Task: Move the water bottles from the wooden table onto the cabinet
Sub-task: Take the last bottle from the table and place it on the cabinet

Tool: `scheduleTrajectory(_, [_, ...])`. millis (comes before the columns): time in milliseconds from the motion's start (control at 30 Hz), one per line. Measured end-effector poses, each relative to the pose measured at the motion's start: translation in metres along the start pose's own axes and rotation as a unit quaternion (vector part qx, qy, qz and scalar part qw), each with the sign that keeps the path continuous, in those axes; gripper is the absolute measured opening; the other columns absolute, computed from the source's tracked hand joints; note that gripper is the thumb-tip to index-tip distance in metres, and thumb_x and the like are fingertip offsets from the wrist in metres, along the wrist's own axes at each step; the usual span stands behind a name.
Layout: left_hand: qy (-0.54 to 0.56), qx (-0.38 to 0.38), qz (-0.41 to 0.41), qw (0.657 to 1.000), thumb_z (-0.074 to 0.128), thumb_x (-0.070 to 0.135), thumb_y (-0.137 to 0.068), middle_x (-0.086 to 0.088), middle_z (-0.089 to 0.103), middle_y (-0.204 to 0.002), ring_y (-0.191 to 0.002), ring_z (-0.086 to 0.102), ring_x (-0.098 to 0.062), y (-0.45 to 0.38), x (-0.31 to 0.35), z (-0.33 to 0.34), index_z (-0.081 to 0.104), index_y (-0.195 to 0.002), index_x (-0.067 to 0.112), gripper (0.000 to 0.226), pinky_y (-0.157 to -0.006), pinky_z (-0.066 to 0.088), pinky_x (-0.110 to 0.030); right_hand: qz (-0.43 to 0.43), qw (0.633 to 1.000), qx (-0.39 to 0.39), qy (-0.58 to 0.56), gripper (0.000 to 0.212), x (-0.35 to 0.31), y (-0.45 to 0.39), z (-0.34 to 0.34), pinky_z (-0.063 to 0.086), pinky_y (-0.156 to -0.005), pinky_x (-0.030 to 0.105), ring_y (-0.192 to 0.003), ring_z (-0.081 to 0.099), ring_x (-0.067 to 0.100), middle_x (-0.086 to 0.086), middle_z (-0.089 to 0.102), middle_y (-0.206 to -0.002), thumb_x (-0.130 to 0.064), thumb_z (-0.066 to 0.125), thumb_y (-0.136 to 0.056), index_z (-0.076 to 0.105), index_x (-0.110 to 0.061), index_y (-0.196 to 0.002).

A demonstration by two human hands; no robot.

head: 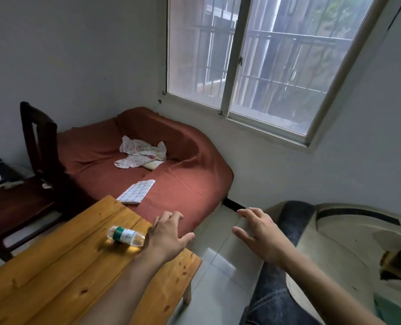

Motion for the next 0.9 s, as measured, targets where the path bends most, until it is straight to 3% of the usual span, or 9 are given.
scheduleTrajectory(233, [0.003, -0.013, -0.036, 0.999, 0.065, 0.057, -0.084, 0.004, 0.051, -0.129, -0.120, 0.047, -0.017, -0.066, -0.034, 0.001, 0.050, -0.131, 0.029, 0.057, -0.096, 0.047, -0.032, -0.034, 0.999, -0.035, 0.000, 0.064, -0.008, -0.098, 0.017, 0.035, -0.113, 0.037, -0.139, 0.034, 0.019, -0.003, 0.036, -0.152, -0.060, 0.047, -0.094, 0.038, -0.027, -0.147])
scheduleTrajectory(600, [-0.087, -0.025, -0.183, 0.979, 0.062, 0.055, -0.085, 0.001, 0.046, -0.135, -0.121, 0.044, -0.021, -0.175, -0.062, 0.031, 0.048, -0.132, 0.027, 0.056, -0.104, 0.040, -0.035, -0.133, 0.984, -0.112, -0.030, 0.063, 0.014, -0.280, 0.065, 0.039, -0.111, 0.041, -0.137, 0.036, 0.021, -0.001, 0.038, -0.151, -0.062, 0.047, -0.093, 0.039, -0.028, -0.146])
scheduleTrajectory(900, [-0.106, -0.020, -0.287, 0.952, 0.062, 0.056, -0.083, 0.002, 0.048, -0.133, -0.120, 0.045, -0.022, -0.194, -0.100, 0.026, 0.050, -0.128, 0.028, 0.054, -0.101, 0.040, -0.034, -0.184, 0.966, -0.177, -0.035, 0.064, 0.000, -0.354, 0.090, 0.039, -0.110, 0.043, -0.135, 0.038, 0.022, 0.000, 0.039, -0.150, -0.064, 0.047, -0.091, 0.039, -0.029, -0.145])
Point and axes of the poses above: each hand's wrist, its own y-axis away from the middle knuckle, its own z-axis out of the palm, x = y × z, the point moved 1 cm from there along -y, towards the middle knuckle
